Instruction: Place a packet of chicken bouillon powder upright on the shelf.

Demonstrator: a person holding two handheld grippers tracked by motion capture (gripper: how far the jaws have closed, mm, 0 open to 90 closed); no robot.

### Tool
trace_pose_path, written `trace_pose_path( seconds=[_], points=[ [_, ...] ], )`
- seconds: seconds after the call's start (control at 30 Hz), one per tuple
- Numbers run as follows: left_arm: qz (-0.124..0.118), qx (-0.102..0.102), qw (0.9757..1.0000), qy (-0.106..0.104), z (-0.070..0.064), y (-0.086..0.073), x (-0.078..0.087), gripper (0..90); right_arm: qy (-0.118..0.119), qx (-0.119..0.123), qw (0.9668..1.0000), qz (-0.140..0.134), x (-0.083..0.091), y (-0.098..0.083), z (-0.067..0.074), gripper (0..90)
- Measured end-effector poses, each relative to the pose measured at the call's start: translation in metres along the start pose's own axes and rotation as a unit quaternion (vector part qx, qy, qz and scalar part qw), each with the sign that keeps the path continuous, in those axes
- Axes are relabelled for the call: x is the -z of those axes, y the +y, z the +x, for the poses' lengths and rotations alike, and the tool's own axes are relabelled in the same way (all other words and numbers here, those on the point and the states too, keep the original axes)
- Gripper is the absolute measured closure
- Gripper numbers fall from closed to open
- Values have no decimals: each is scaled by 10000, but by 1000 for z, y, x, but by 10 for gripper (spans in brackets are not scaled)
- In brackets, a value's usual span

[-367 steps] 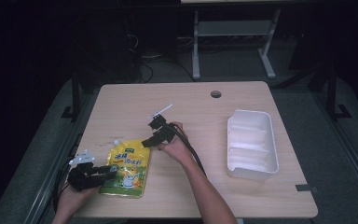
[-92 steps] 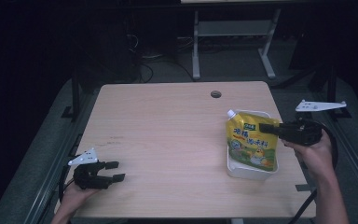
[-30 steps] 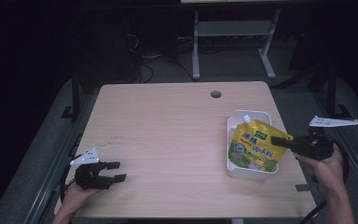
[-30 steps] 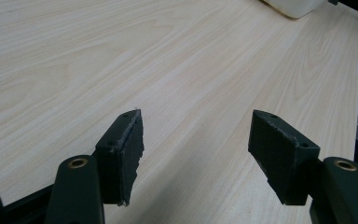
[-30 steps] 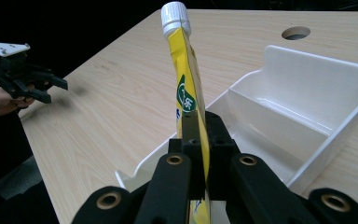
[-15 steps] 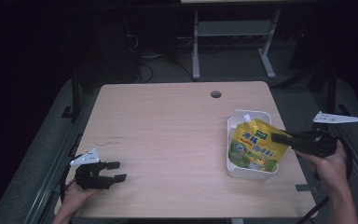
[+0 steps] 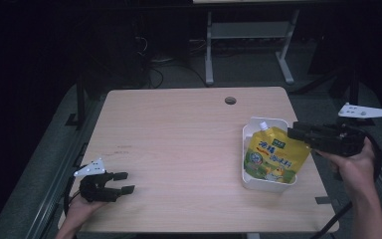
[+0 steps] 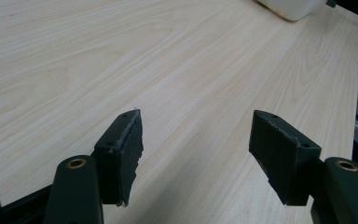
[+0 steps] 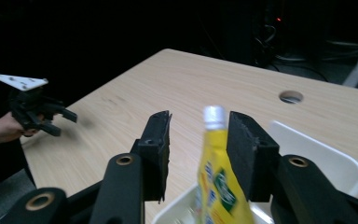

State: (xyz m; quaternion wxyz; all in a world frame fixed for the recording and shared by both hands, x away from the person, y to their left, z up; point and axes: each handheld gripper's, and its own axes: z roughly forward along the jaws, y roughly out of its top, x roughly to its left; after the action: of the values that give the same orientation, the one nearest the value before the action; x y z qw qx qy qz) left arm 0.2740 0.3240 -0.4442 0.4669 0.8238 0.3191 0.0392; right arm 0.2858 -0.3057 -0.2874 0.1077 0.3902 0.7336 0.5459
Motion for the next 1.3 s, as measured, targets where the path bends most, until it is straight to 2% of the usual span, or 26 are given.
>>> trace_pose_path(
  seconds=[0.2, 0.53, 0.6, 0.8, 1.03, 1.3],
  points=[
    [16, -13, 10000, 19, -1, 0, 0, 324, 217, 239, 9995, 61, -16, 3, 19, 525],
    [47, -21, 10000, 53, -1, -1, 1, 307, 496, 368, 9976, 307, -45, -4, 42, 485],
    [55, -33, 10000, 56, -1, 0, 0, 301, 620, 438, 9965, 362, -55, -6, 52, 463],
    [77, -62, 9999, 71, -2, 0, 0, 295, 741, 459, 9949, 499, -72, -12, 65, 438],
    [65, -60, 9999, 70, -2, 0, 0, 293, 888, 418, 9934, 586, -91, -18, 73, 421],
    [62, -59, 9999, 72, -2, 0, 0, 289, 1055, 503, 9905, 730, -111, -25, 88, 418]
  ],
)
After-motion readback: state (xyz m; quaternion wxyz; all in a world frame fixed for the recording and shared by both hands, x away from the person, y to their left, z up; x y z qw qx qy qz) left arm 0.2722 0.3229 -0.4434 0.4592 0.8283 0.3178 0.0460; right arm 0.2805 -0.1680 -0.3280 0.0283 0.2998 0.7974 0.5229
